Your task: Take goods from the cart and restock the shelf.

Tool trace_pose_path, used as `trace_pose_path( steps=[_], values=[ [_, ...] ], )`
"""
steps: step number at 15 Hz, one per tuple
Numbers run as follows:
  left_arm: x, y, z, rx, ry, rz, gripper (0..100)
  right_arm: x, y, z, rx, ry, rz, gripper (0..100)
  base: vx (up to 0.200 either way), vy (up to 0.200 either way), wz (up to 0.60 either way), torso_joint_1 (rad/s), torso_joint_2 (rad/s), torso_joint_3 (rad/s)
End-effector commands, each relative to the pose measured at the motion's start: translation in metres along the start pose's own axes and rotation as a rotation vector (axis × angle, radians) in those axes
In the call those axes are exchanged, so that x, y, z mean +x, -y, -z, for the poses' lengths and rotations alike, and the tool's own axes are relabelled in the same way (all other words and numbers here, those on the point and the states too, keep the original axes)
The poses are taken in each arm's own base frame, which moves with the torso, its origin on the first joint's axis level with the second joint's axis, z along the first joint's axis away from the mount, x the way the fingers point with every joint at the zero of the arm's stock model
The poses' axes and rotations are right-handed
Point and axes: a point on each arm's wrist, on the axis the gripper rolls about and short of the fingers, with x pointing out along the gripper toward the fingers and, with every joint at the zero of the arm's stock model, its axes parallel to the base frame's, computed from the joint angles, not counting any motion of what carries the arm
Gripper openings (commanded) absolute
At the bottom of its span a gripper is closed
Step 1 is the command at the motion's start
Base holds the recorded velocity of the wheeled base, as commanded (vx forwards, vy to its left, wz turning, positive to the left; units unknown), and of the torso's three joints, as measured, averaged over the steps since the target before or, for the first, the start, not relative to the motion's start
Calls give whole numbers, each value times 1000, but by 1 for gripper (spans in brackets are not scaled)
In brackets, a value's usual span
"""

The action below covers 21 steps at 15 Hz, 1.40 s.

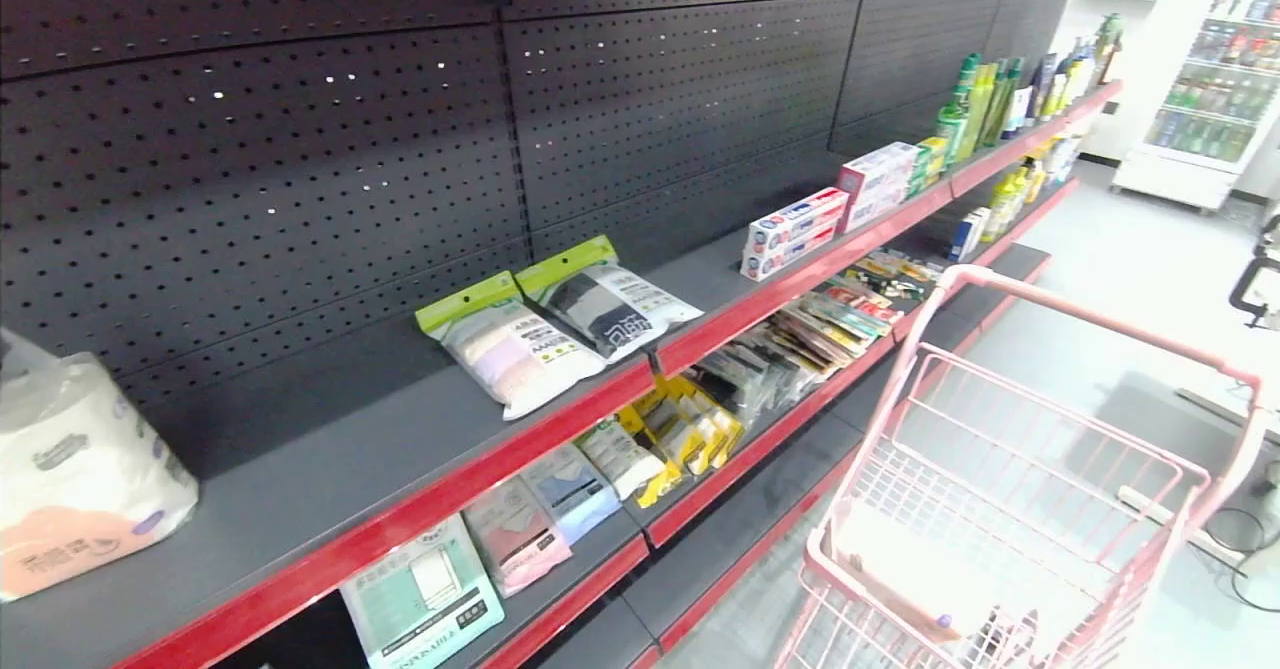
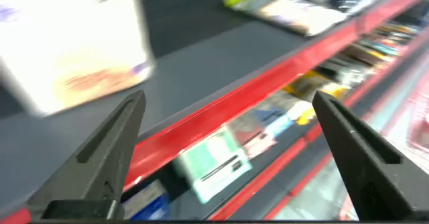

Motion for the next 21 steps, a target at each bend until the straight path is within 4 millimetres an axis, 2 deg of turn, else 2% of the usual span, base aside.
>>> trace_pose_path(
  steps=[1,3,16,20,21],
  values=[
    [0,0,0,0,-1,0,100,0,0,0,0,-1,0,100,0,0,-600,7,2,-2],
    [0,0,0,0,-1,0,100,0,0,0,1,-1,-2,100,0,0,-600,5,7,7],
    [0,0,0,0,-1,0,100,1,0,0,1,-16,-14,100,0,0,0,0,0,0],
    [0,0,0,0,-1,0,100,10,-1,-3,30,-126,74,100,0,0,0,0,0,0],
    [0,0,0,0,-1,0,100,9,-1,-18,34,-98,67,100,0,0,0,0,0,0]
  ],
)
